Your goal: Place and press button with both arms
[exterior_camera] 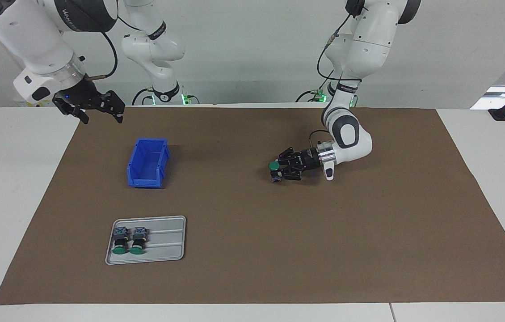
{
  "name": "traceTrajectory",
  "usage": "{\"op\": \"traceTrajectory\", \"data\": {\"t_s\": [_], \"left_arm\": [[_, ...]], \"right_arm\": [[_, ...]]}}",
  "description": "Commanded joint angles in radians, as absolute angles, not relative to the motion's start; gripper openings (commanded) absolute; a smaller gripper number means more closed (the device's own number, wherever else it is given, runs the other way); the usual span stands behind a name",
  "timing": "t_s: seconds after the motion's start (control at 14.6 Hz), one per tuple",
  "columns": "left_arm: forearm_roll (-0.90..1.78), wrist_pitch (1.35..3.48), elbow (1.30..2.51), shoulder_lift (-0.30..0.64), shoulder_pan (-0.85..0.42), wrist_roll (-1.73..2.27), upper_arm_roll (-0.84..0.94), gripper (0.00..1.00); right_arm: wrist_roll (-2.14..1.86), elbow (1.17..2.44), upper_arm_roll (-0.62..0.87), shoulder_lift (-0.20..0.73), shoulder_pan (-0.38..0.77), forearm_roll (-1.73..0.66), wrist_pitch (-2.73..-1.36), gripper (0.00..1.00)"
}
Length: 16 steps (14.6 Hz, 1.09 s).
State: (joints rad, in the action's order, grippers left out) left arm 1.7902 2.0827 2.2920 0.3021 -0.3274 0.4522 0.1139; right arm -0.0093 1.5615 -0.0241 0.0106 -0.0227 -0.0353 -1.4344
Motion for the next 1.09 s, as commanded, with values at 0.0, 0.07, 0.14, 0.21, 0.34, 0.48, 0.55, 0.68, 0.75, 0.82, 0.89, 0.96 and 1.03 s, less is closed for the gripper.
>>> {"op": "traceTrajectory", "data": {"t_s": [0.0, 0.07, 0.14, 0.21, 0.34, 0.48, 0.55, 0.68, 0.75, 0.82, 0.89, 0.96, 1.03], "left_arm": [[1.819, 2.1, 2.315, 0.29, -0.334, 0.43, 0.11, 0.53], [1.819, 2.1, 2.318, 0.285, -0.333, 0.43, 0.109, 0.54], [1.819, 2.1, 2.319, 0.284, -0.334, 0.43, 0.109, 0.57], [1.819, 2.102, 2.322, 0.279, -0.334, 0.431, 0.109, 0.65], [1.819, 2.102, 2.329, 0.267, -0.33, 0.443, 0.107, 0.69], [1.818, 2.121, 2.327, 0.252, -0.327, 0.456, 0.104, 0.79], [1.818, 2.123, 2.327, 0.25, -0.327, 0.465, 0.104, 0.95], [1.816, 2.126, 2.327, 0.247, -0.327, 0.472, 0.104, 1.0], [1.816, 2.132, 2.326, 0.238, -0.327, 0.479, 0.104, 1.0], [1.816, 2.143, 2.321, 0.241, -0.333, 0.483, 0.104, 1.0], [1.816, 2.163, 2.321, 0.242, -0.34, 0.483, 0.104, 1.0], [1.815, 2.171, 2.319, 0.242, -0.341, 0.485, 0.104, 1.0], [1.815, 2.169, 2.319, 0.236, -0.333, 0.486, 0.104, 1.0]], "right_arm": [[-0.029, 1.586, -0.018, -0.011, -0.034, -0.041, -1.434, 1.0], [-0.029, 1.586, -0.018, -0.011, -0.034, -0.041, -1.434, 1.0], [-0.029, 1.586, -0.018, -0.011, -0.034, -0.041, -1.434, 1.0], [-0.029, 1.586, -0.018, -0.011, -0.035, -0.041, -1.434, 1.0], [-0.029, 1.586, -0.018, -0.011, -0.035, -0.041, -1.434, 1.0], [-0.029, 1.586, -0.018, -0.011, -0.034, -0.041, -1.434, 1.0], [-0.029, 1.586, -0.018, -0.011, -0.034, -0.041, -1.434, 1.0], [-0.029, 1.585, -0.018, -0.011, -0.035, -0.041, -1.434, 1.0], [-0.029, 1.585, -0.018, -0.011, -0.034, -0.041, -1.434, 1.0], [-0.029, 1.586, -0.018, -0.011, -0.034, -0.041, -1.434, 1.0], [-0.029, 1.586, -0.018, -0.011, -0.034, -0.041, -1.434, 1.0], [-0.029, 1.586, -0.018, -0.011, -0.034, -0.041, -1.434, 1.0], [-0.029, 1.586, -0.018, -0.011, -0.034, -0.041, -1.434, 1.0]]}}
